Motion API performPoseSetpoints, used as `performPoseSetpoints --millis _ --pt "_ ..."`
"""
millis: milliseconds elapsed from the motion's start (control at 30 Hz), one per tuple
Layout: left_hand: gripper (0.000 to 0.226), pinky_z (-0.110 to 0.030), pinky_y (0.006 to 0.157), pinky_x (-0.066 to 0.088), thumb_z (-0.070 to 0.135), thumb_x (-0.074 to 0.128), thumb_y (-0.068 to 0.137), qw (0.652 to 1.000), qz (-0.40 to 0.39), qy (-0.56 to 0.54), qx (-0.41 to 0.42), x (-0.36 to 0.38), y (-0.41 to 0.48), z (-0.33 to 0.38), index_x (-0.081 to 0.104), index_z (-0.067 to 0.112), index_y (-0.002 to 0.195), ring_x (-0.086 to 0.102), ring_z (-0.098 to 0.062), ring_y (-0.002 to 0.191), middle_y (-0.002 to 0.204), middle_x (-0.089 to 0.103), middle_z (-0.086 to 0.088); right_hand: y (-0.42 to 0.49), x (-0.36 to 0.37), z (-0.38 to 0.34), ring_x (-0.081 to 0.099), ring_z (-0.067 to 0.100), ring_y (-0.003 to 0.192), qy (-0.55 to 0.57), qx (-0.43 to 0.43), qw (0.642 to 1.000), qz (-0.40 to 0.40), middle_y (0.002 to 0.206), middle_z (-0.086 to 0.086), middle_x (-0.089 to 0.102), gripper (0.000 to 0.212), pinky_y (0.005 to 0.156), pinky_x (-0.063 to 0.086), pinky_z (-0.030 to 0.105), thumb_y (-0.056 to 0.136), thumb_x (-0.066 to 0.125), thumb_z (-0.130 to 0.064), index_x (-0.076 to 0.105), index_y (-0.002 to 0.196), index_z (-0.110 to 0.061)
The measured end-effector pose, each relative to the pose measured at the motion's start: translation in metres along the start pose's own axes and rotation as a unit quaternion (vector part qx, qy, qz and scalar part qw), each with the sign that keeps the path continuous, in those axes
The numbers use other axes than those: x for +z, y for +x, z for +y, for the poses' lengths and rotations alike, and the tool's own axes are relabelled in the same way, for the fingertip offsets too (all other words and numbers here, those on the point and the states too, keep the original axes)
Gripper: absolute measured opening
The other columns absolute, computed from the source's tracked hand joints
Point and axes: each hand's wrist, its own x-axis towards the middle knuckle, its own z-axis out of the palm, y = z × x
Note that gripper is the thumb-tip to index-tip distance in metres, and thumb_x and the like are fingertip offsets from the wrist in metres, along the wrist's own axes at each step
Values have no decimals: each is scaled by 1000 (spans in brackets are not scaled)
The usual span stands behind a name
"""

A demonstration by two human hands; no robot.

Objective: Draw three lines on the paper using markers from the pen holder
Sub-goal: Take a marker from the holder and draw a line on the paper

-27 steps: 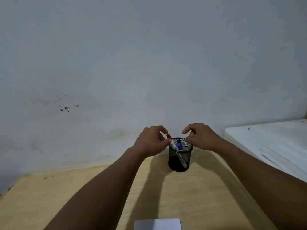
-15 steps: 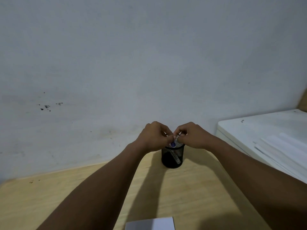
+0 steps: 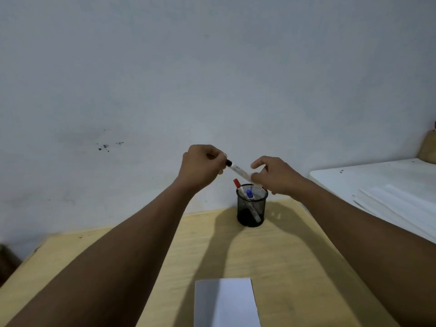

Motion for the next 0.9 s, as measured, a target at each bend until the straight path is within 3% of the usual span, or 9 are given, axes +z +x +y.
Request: performPoseSetpoints --millis 100,167,233,367,467,633,733,833,900 --pt "15 -25 64 53 18 65 95 987 19 -144 -70 -27 -25 -9 76 9 90 76 -18 75 82 78 -7 -17 16 -21 64 18 61 111 60 990 65 99 11 70 61 47 46 26 89 65 -54 47 130 -12" --pt "16 -29 69 55 17 65 95 971 28 -210 -113 -38 -46 -21 76 7 93 77 -20 77 83 76 -9 -31 33 -31 61 18 49 219 118 965 82 84 13 70 66 41 44 23 87 67 -56 55 125 -3" --pt "15 -30 69 54 16 64 95 954 28 -260 -150 -42 -64 -34 75 5 96 76 -23 79 83 75 -10 -46 51 -39 58 20 49 346 174 919 72 74 13 65 56 42 43 24 86 71 -51 63 113 -2" --pt "12 -30 70 52 13 62 96 933 -6 -297 -202 -44 -101 -58 73 8 95 74 -25 77 83 73 -11 -69 93 -45 50 13 42 530 210 822 1 62 6 55 25 39 38 19 92 73 -32 58 86 -13" --pt "11 -30 73 52 16 67 95 930 -37 -294 -215 -43 -119 -69 73 8 98 73 -24 78 80 74 -7 -76 115 -44 45 8 34 542 197 817 -34 54 2 52 25 34 33 16 90 75 -25 57 75 -15" --pt "16 -27 72 55 22 76 90 932 -55 -295 -201 -49 -134 -83 72 6 90 71 -18 72 74 72 -3 -82 124 -40 44 8 34 510 171 839 -84 55 2 52 27 33 31 17 90 73 -24 56 73 -14" --pt "15 -26 72 57 19 72 93 918 -69 -328 -210 -53 -136 -90 69 5 87 73 -18 72 71 69 -3 -83 121 -40 51 11 38 501 127 847 -123 55 4 56 20 37 38 19 95 68 -18 57 78 -14" --pt "17 -22 68 60 19 70 95 898 -24 -371 -236 -65 -141 -104 67 4 87 73 -18 71 67 64 -2 -78 104 -33 63 16 46 560 99 814 -118 63 7 60 12 44 48 21 97 63 -12 60 85 -14" --pt "15 -23 65 59 13 72 93 932 -24 -274 -236 -78 -149 -122 67 4 83 70 -18 70 73 68 -3 -75 87 -23 75 22 63 560 91 815 -114 71 9 67 5 51 54 24 96 63 -16 66 95 -12"
